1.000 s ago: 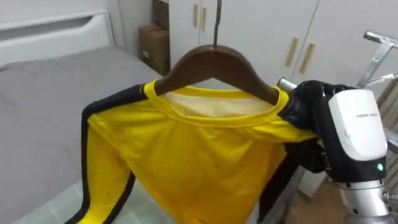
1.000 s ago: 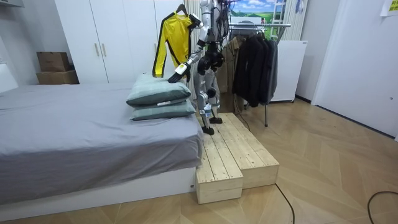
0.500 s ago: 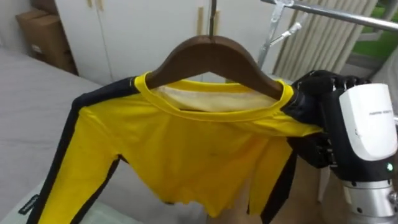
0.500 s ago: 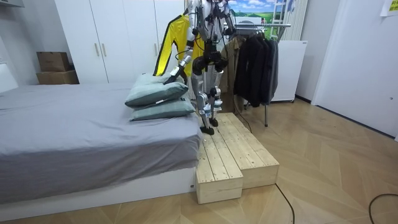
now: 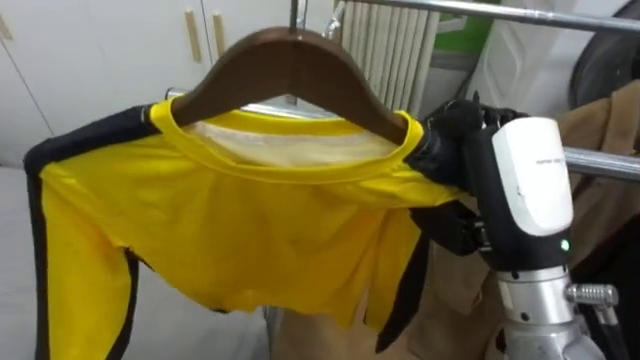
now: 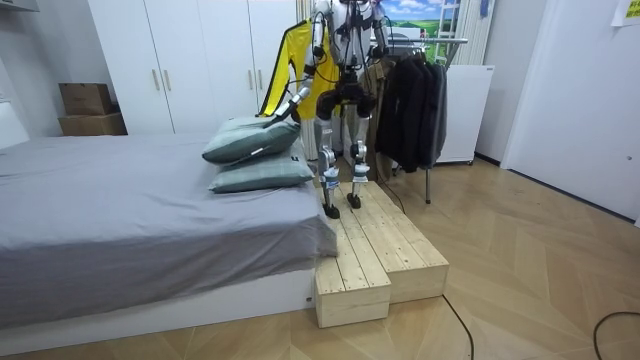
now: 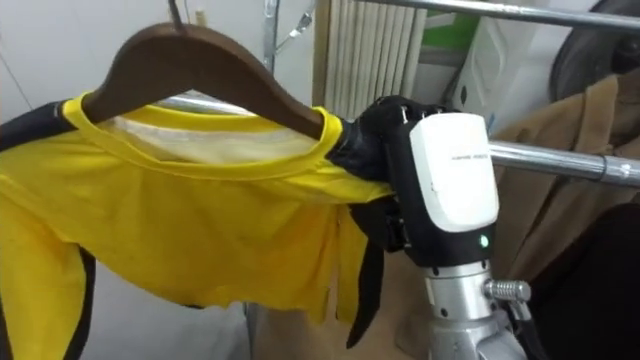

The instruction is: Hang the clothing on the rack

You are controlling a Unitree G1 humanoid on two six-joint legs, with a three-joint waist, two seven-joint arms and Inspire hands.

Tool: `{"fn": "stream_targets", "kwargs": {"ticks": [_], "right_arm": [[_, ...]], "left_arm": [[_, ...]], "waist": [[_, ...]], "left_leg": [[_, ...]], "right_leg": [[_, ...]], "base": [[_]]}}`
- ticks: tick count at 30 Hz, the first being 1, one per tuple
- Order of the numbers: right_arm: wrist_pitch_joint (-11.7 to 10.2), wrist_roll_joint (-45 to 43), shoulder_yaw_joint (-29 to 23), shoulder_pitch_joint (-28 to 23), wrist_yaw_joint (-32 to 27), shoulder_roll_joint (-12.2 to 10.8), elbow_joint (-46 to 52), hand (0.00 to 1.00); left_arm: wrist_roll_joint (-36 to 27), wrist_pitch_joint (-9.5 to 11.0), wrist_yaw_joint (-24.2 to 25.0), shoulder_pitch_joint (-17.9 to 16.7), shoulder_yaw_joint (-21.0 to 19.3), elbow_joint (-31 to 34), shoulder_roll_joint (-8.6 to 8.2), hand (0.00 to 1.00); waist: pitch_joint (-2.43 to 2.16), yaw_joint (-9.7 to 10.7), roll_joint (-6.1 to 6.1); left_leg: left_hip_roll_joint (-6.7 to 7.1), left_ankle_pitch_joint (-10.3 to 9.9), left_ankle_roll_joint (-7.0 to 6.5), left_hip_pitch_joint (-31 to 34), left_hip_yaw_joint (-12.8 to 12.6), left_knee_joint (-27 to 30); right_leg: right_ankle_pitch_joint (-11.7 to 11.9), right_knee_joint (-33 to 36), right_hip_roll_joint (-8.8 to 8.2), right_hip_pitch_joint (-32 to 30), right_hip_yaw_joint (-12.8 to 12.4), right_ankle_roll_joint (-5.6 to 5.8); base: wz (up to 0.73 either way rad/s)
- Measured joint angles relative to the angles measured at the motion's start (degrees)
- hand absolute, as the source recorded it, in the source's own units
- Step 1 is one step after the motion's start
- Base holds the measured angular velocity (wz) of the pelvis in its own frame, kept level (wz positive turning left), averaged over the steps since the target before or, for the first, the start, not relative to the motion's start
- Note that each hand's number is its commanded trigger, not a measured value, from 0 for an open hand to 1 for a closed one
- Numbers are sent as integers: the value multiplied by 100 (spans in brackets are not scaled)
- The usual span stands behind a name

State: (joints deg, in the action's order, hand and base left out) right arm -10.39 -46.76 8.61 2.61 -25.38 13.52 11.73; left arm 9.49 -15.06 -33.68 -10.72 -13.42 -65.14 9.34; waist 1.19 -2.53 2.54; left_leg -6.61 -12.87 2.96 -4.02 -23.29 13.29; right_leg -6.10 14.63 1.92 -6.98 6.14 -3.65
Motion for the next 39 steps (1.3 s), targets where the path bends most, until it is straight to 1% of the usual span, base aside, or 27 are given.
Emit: {"fn": "stream_targets", "kwargs": {"ticks": [2,3,4,5,7,8,9,11,12,13,15,16,17,18,20,23,25,28,30,32,35,37,39], "right_arm": [[80,198,-16,-59,88,1,-61,100],[180,398,-33,-67,186,4,-136,100],[227,486,-55,-67,234,3,-194,100],[363,661,-87,-69,368,4,-249,100],[543,707,-127,-74,544,5,-252,100],[580,713,-148,-77,631,13,-254,100],[596,713,-154,-90,662,20,-254,100],[623,708,-206,-161,727,16,-253,100],[623,704,-254,-198,762,15,-253,100],[626,704,-299,-222,785,15,-253,100],[730,704,-418,-288,810,14,-253,100],[748,704,-442,-304,813,15,-253,100],[775,703,-477,-361,814,15,-253,100],[812,703,-487,-441,814,15,-254,100],[853,726,-483,-565,816,7,-253,100],[901,933,-486,-754,856,11,-254,100],[942,1053,-487,-820,874,13,-255,100],[954,1338,-488,-828,980,10,-383,100],[957,1537,-487,-827,1113,13,-558,100],[958,1608,-487,-828,1195,17,-730,100],[964,1624,-484,-826,1317,21,-981,100],[966,1668,-484,-825,1368,57,-1115,100],[1026,1730,-484,-826,1489,146,-1185,100]], "left_arm": [[-119,0,-93,-2,17,43,-17,0],[-154,1,-180,1,23,58,-61,0],[-168,1,-218,1,24,70,-90,0],[-209,1,-263,0,24,74,-134,0],[-276,1,-313,-2,24,73,-159,0],[-339,1,-342,-8,24,73,-166,0],[-375,1,-357,-10,24,72,-166,0],[-553,4,-387,-17,14,71,-165,0],[-556,7,-387,-24,9,72,-166,0],[-556,7,-387,-24,9,72,-168,0],[-556,7,-387,-42,6,71,-176,0],[-557,7,-388,-45,6,71,-179,0],[-559,7,-394,-59,6,71,-186,0],[-561,10,-403,-90,6,70,-188,0],[-560,16,-450,-133,7,70,-185,0],[-560,22,-488,-144,7,71,-185,0],[-559,64,-501,-143,7,71,-185,0],[-555,107,-514,-145,6,70,-185,0],[-554,128,-486,-147,4,70,-185,0],[-554,129,-430,-146,5,70,-185,0],[-553,169,-343,-112,13,76,-172,0],[-553,171,-308,-101,13,76,-171,0],[-553,172,-257,-102,13,76,-154,0]], "waist": [[-1,67,3],[0,81,2],[0,82,2],[-1,81,2],[-2,78,3],[-2,72,3],[-4,72,0],[-9,61,-7],[-10,59,-8],[-12,59,-10],[-21,52,-17],[-23,50,-20],[-35,27,-41],[-47,9,-59],[-52,-5,-73],[-56,-67,-74],[-61,-98,-77],[-64,-103,-81],[-76,-118,-110],[-91,-118,-141],[-90,-105,-147],[-89,-104,-147],[-85,-104,-145]], "left_leg": [[-15,-9,22,30,13,38],[-11,5,42,41,11,36],[-5,9,44,52,14,33],[14,16,37,89,36,33],[34,17,32,173,69,32],[46,33,11,210,104,31],[62,35,11,223,153,31],[181,42,-2,227,477,17],[218,32,-17,232,597,6],[231,26,-27,233,637,-8],[243,17,-42,232,667,-34],[246,17,-41,232,668,-40],[260,19,-37,219,707,-52],[304,19,-38,207,830,-69],[340,14,-46,163,952,-109],[344,-6,-80,142,960,-136],[344,-7,-80,142,972,-137],[336,-5,-78,137,974,-145],[334,2,-66,129,976,-145],[339,4,-61,125,977,-145],[345,-7,-79,128,977,-147],[345,-21,-103,128,977,-147],[347,-22,-103,134,976,-150]], "right_leg": [[51,2,14,-15,-8,-40],[81,3,21,-41,-34,-52],[96,3,25,-59,-53,-55],[133,3,38,-109,-103,-72],[197,1,86,-210,-203,-109],[239,-9,104,-229,-289,-134],[260,-20,114,-238,-316,-147],[296,-31,191,-258,-436,-189],[307,-30,227,-265,-493,-206],[311,-29,242,-267,-516,-213],[324,-18,298,-300,-632,-234],[329,-10,308,-308,-651,-241],[336,-8,325,-303,-682,-254],[330,6,332,-278,-693,-267],[313,12,353,-245,-700,-276],[314,-14,385,-223,-739,-278],[317,-23,393,-219,-754,-283],[349,-84,402,-190,-758,-300],[367,-113,409,-167,-772,-295],[367,-114,406,-161,-772,-289],[365,-107,404,-168,-772,-282],[365,-109,405,-168,-776,-281],[364,-110,407,-179,-788,-280]], "base": [[-2],[-9],[-17],[-19],[-33],[-36],[-32],[-33],[-31],[-26],[-21],[-20],[-14],[-11],[-5],[-7],[-2],[0],[0],[0],[0],[0],[0]]}}
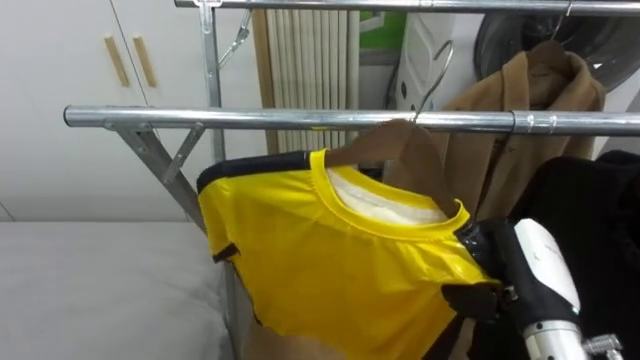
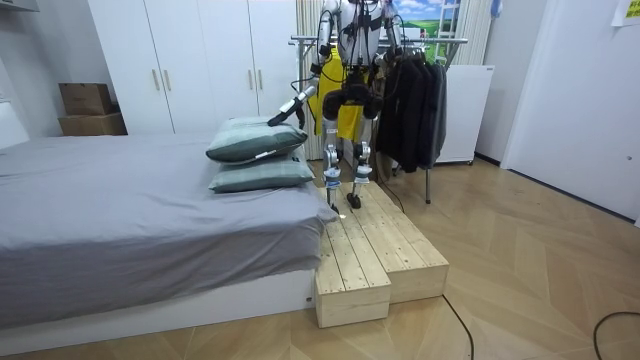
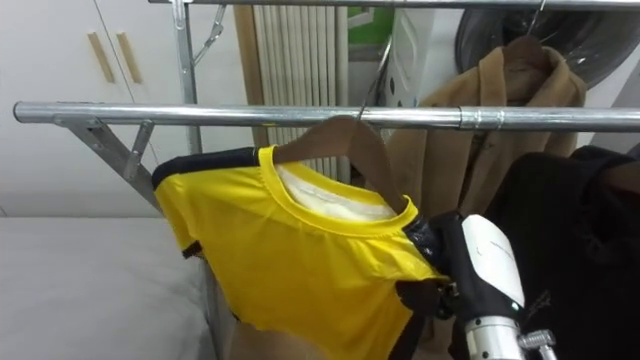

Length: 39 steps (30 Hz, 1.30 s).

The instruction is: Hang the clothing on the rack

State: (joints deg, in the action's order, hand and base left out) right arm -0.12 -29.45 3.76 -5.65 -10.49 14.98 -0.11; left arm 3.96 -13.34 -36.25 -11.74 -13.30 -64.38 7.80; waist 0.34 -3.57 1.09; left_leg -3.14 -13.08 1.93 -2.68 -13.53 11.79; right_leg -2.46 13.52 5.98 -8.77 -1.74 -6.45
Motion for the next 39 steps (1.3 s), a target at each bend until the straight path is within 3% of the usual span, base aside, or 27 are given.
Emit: {"fn": "stream_targets", "kwargs": {"ticks": [10,20,35,36,37,39], "right_arm": [[47,88,-57,4,660,31,-306,100],[100,498,-66,283,1306,23,-1059,100],[-48,678,-55,680,1111,-36,-2271,100],[-110,678,-51,679,1055,-66,-2391,90],[-115,679,-50,671,1039,-87,-2426,55],[-123,688,-49,679,973,-154,-2472,0]], "left_arm": [[4,132,146,-5,-7,1,68,0],[5,181,166,-74,-20,242,158,0],[4,227,45,-121,-8,244,164,0],[4,237,37,-138,-8,244,165,0],[3,241,33,-152,-8,244,165,0],[4,244,18,-155,3,252,164,0]], "waist": [[41,3,72],[36,-7,163],[35,-31,210],[37,-36,207],[35,-36,204],[36,-34,202]], "left_leg": [[90,-17,-41,3,268,-4],[92,-18,-42,4,336,-8],[86,-23,-43,-156,323,-62],[84,-23,-43,-201,324,-92],[83,-22,-42,-216,329,-107],[83,-24,-43,-226,336,-112]], "right_leg": [[3,-8,1,16,-22,8],[14,-90,5,64,16,14],[26,-174,16,210,20,28],[24,-184,20,254,22,29],[20,-190,22,282,29,27],[11,-191,21,293,31,33]], "base": [[0],[2],[0],[0],[0],[0]]}}
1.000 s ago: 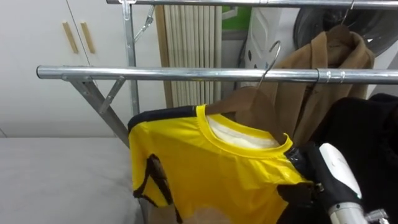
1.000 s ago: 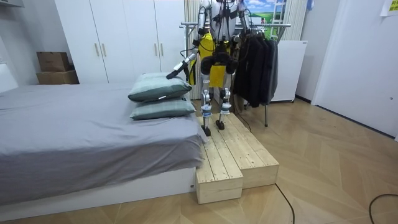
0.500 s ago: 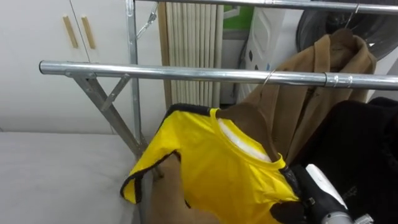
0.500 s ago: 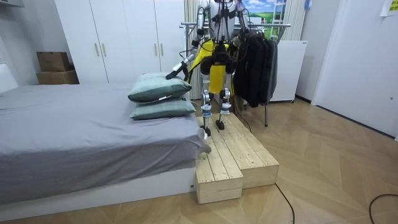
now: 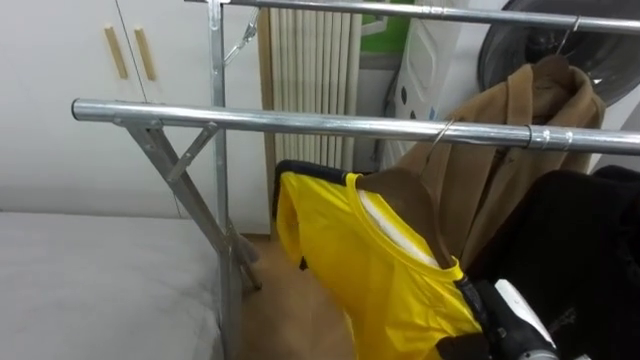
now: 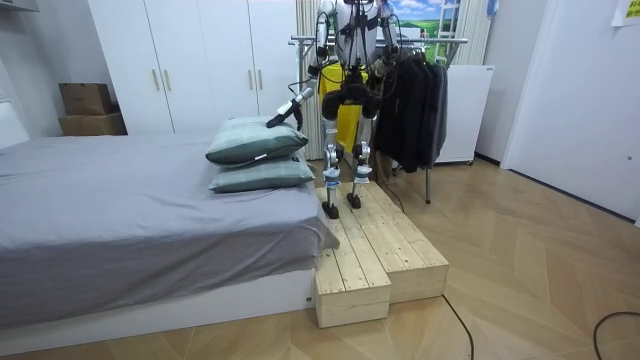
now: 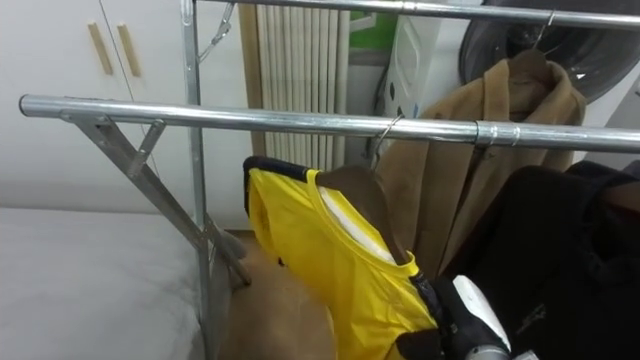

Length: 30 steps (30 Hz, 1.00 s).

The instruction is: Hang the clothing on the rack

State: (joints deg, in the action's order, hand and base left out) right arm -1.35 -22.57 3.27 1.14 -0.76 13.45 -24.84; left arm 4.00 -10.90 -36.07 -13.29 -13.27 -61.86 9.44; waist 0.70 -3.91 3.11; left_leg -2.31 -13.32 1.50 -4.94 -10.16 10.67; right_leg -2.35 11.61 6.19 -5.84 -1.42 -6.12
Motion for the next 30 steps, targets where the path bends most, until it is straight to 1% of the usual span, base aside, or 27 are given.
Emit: {"fn": "stream_targets", "kwargs": {"ticks": [2,5,7,12,24,27,30], "right_arm": [[-57,2,6,-1,-127,-68,-96,0],[-68,3,7,-1,-256,-125,-145,0],[-68,1,7,-3,-298,-128,-162,0],[-75,-7,5,2,-353,-136,-244,0],[-83,-4,6,1,-379,-136,-274,0],[-111,68,6,0,-442,-136,-322,0],[-106,331,-5,-23,-490,-155,-330,0]], "left_arm": [[0,10,-4,-1,2,1,0,0],[0,13,-37,0,4,1,-1,0],[0,17,-46,0,4,1,-1,0],[-1,34,-46,0,5,0,-3,0],[0,53,-47,0,9,2,-3,0],[0,63,-53,0,9,1,-3,0],[-2,81,-57,0,9,1,-4,0]], "waist": [[0,0,0],[2,0,-5],[15,1,-28],[20,1,-47],[1,3,-52],[1,3,-52],[0,15,-50]], "left_leg": [[2,0,-1,10,1,2],[2,0,-1,10,1,-4],[2,0,-1,11,0,-8],[1,0,0,13,0,-16],[2,1,0,9,0,-16],[2,1,0,-16,0,-16],[3,1,0,-36,-1,-23]], "right_leg": [[0,-2,-3,-5,5,1],[-1,-6,-2,-6,5,1],[-1,-8,-2,-8,5,1],[-2,-12,-1,-13,7,2],[0,-6,-1,-13,8,-1],[0,-1,0,-4,3,-1],[-2,1,0,23,4,-1]], "base": [[0],[0],[0],[0],[0],[0],[0]]}}
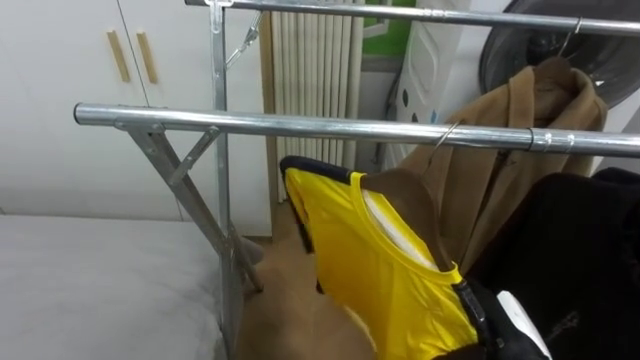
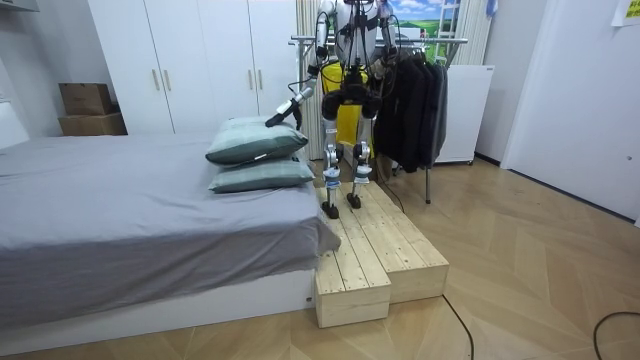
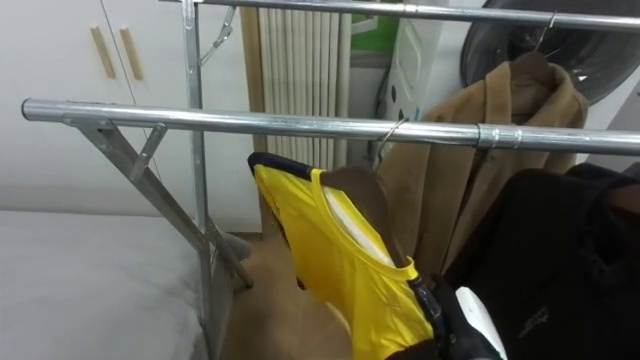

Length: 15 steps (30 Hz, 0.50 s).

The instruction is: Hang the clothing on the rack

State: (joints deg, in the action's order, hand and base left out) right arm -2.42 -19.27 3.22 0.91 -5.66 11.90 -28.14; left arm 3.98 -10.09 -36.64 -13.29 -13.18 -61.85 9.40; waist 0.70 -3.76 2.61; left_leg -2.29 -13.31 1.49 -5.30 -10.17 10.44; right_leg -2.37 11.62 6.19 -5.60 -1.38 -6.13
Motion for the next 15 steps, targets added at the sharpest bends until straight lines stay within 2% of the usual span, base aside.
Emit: {"fn": "stream_targets", "kwargs": {"ticks": [2,3,5,9,15], "right_arm": [[2,70,-1,-21,-19,-17,2,0],[5,77,-1,-39,-43,-38,6,0],[15,64,-1,-42,-53,-69,46,0],[121,63,3,-69,-52,-76,247,0],[130,399,4,-176,-56,-75,653,0]], "left_arm": [[0,6,0,0,-2,0,-4,0],[3,92,0,2,2,2,-5,0],[3,133,1,7,2,2,-23,0],[2,146,10,6,29,1,-73,0],[0,226,123,7,198,106,-69,0]], "waist": [[5,1,-8],[0,2,-16],[-5,17,-28],[-6,26,-78],[-14,35,-105]], "left_leg": [[0,0,0,-33,-2,-7],[0,-1,0,-43,-3,-6],[1,-2,-3,-43,-18,-6],[2,-6,-9,-47,-35,-2],[-4,-6,-8,-89,-68,-9]], "right_leg": [[-10,0,0,35,-3,7],[-19,0,0,46,-3,13],[-20,2,1,43,-18,15],[-17,5,5,38,-31,15],[-15,8,19,41,-63,11]], "base": [[0],[0],[-2],[-1],[-2]]}}
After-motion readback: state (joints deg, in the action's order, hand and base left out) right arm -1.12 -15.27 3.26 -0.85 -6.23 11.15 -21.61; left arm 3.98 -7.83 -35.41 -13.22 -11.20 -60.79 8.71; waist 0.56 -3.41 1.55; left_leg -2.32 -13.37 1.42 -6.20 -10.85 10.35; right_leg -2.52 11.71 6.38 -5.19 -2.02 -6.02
